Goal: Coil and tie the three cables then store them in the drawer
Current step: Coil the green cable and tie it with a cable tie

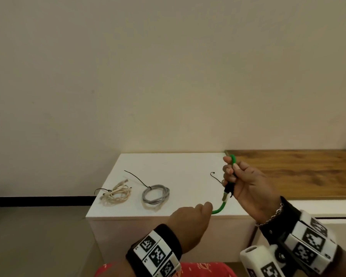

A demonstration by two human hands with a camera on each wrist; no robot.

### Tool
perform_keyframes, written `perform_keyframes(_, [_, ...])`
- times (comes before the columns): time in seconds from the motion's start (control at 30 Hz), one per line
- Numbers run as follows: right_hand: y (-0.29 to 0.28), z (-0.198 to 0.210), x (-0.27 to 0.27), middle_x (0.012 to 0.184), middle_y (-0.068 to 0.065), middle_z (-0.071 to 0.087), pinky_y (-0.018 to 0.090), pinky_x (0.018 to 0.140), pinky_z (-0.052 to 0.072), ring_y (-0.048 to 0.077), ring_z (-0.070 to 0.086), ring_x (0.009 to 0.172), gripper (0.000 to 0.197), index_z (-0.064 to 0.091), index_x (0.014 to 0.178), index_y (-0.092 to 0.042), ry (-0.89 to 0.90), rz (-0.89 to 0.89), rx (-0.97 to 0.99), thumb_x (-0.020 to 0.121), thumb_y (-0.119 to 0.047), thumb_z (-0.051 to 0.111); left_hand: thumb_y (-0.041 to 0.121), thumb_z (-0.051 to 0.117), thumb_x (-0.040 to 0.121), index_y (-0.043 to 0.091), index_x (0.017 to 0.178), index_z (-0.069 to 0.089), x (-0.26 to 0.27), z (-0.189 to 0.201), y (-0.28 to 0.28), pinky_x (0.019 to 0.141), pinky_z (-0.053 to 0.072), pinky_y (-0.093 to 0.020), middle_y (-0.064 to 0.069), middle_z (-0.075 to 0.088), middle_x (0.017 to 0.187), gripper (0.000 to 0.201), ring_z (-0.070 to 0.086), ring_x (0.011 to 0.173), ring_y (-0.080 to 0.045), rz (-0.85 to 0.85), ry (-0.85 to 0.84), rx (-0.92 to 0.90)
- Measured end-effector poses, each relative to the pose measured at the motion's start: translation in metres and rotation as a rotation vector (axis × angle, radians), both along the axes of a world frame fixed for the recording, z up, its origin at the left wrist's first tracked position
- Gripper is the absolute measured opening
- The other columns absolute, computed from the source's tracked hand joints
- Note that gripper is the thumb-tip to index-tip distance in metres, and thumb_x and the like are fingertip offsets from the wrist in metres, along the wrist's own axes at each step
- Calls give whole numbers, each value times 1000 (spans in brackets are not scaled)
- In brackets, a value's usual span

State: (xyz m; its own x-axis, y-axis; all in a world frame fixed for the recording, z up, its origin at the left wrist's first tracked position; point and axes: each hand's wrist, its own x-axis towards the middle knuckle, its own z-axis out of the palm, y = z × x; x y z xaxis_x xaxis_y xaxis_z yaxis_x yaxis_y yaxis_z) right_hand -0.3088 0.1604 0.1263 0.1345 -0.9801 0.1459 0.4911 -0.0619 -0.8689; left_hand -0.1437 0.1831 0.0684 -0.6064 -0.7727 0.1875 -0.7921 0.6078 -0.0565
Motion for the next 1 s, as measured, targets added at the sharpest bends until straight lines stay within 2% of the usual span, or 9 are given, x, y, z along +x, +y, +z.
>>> perform_keyframes(0.07, [1, -7, 5, 60, -4, 55, 19, 56, 46, 7, 49, 55, 26, 53, 90, -12, 36, -19, -14, 94, 0, 30, 15, 77, 37, 21, 83, 41, -6, 2, 5, 29, 10, -17, 9, 48, 48, 59, 39, 28, -6, 4, -80, -119])
perform_keyframes(0.13, [1, -15, 9, 61, -2, 57, 20, 59, 45, 10, 50, 58, 27, 52, 84, -11, 159, -20, -27, 93, 5, 32, 16, 74, 43, 23, 86, 42, -10, -4, 4, 28, 22, -15, 11, 51, 50, 54, 40, 29, -5, -46, -55, -191])
perform_keyframes(0.23, [4, -22, 14, 62, 1, 59, 19, 59, 45, 11, 50, 59, 28, 54, 83, -9, 408, 15, -34, 92, 8, 35, 26, 75, 59, 24, 83, 39, -10, -9, -1, 29, 21, -16, 10, 53, 46, 43, 41, 27, -8, -26, 38, -236])
perform_keyframes(0.33, [4, -27, 16, 62, 0, 59, 17, 58, 45, 11, 49, 58, 28, 56, 84, -8, 550, 42, -43, 92, 8, 35, 45, 42, 76, 25, 81, 36, -6, -6, 0, 34, 15, -14, 9, 55, 40, 21, 45, 27, -7, 108, 197, -81])
perform_keyframes(0.5, [9, -34, 23, 68, -2, 58, 17, 56, 41, 7, 46, 56, 26, 55, 85, -16, 869, 132, -69, 96, -3, 35, 65, 32, 70, 31, 92, 22, -2, -5, 4, 48, 22, -11, 13, 50, 57, 42, 63, 64, -24, 108, 624, 150])
perform_keyframes(0.73, [10, -37, 26, 69, -6, 55, 23, 67, 43, 6, 50, 62, 26, 48, 74, -22, 1228, 197, -243, 96, -30, 37, 60, 45, 72, 29, 92, 21, 5, -11, -1, 52, 33, -16, 7, 56, 61, 43, 61, 61, -25, 38, 777, 89])
perform_keyframes(0.83, [10, -40, 26, 62, -5, 50, 20, 60, 42, 4, 47, 53, 30, 47, 72, -20, 1217, 294, -210, 96, -33, 35, 51, 54, 72, 31, 90, 23, 8, -10, -5, 49, 29, -11, 14, 42, 49, 41, 50, 52, -16, 2, 791, 116])
perform_keyframes(0.93, [10, -34, 23, 50, -5, 44, 11, 45, 35, 2, 40, 38, 38, 49, 66, -13, 1096, 396, -140, 87, -44, 40, 48, 62, 67, 35, 85, 30, 14, -10, -10, 51, 36, -20, -4, 55, 52, 39, 46, 51, -16, -74, 917, 352])
perform_keyframes(1.0, [7, -29, 16, 40, -9, 42, 12, 40, 32, 2, 36, 34, 36, 50, 62, -12, 1061, 440, -79, 89, -37, 47, 26, 71, 74, 31, 84, 37, 22, -12, -14, 47, 40, -20, -1, 57, 51, 36, 47, 49, -12, -92, 1046, 584])
